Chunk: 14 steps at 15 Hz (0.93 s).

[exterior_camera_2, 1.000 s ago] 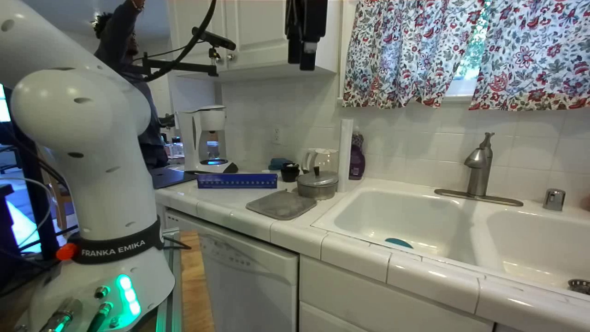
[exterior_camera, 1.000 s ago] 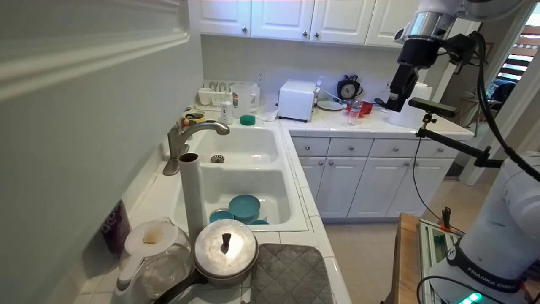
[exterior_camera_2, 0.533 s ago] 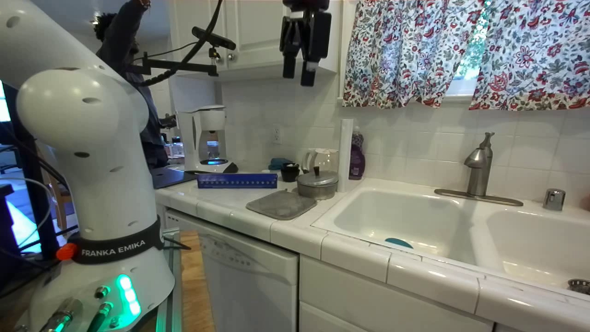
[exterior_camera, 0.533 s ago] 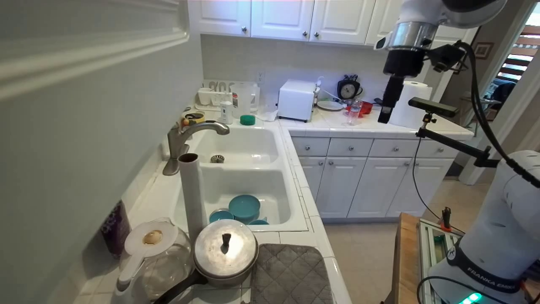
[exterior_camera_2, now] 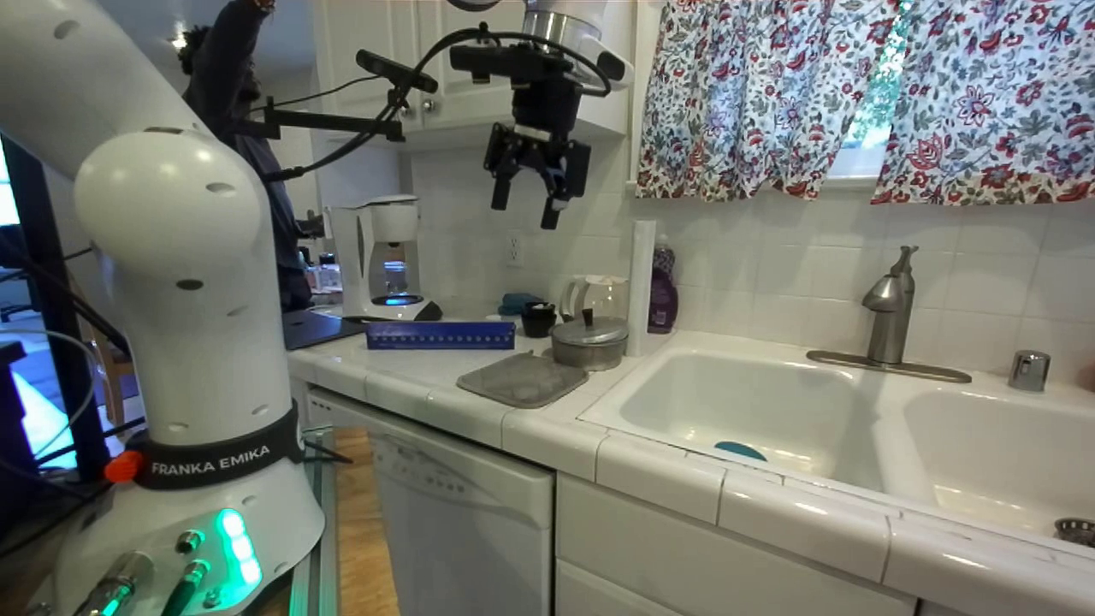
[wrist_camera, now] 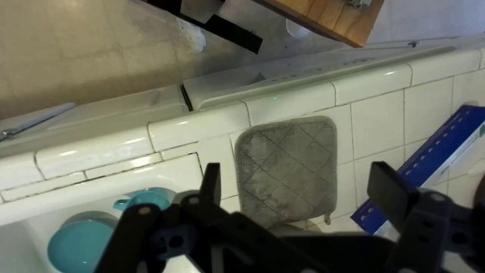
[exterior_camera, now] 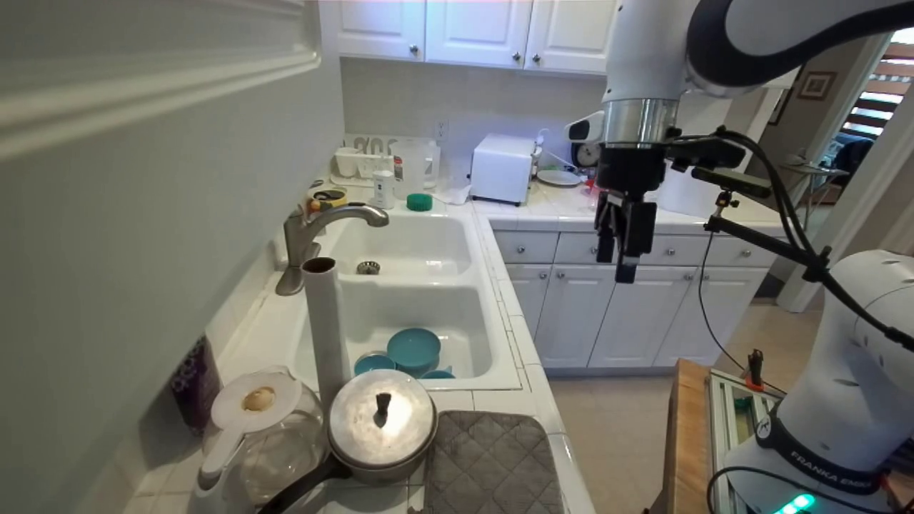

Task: Move the black cup forward

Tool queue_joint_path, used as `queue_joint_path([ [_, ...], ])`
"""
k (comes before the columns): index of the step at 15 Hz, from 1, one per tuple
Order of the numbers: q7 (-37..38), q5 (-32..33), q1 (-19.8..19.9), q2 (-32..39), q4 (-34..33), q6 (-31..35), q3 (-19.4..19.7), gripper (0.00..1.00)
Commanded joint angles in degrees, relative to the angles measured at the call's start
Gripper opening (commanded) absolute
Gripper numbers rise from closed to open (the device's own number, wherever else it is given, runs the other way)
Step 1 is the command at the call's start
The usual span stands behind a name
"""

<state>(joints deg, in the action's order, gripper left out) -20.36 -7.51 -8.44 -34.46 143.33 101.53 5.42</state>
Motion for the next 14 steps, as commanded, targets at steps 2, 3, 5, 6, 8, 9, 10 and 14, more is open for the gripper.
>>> queue_joint_path([
  [2, -10.9, -2.9, -4.6, 3.3, 1.4, 7.0, -1.0, 1.00],
  [3, -13.5, -3.7, -5.7, 4.0, 1.6, 8.3, -0.8, 1.00],
  [5, -18.7, -4.6, -7.6, 5.9, 1.8, 11.3, -1.1, 1.00],
  [6, -21.4, -4.9, -8.4, 7.1, 1.9, 12.7, -1.4, 1.00],
  [8, -25.1, -5.2, -9.7, 10.0, 1.6, 15.7, -2.4, 1.00],
  [9, -26.7, -5.9, -10.3, 11.5, 1.2, 17.2, -3.0, 1.00],
  [10, -28.1, -7.0, -11.1, 12.8, 0.8, 18.2, -3.6, 1.00],
  [14, -33.5, -11.9, -13.7, 16.5, -0.6, 24.8, -6.9, 1.00],
])
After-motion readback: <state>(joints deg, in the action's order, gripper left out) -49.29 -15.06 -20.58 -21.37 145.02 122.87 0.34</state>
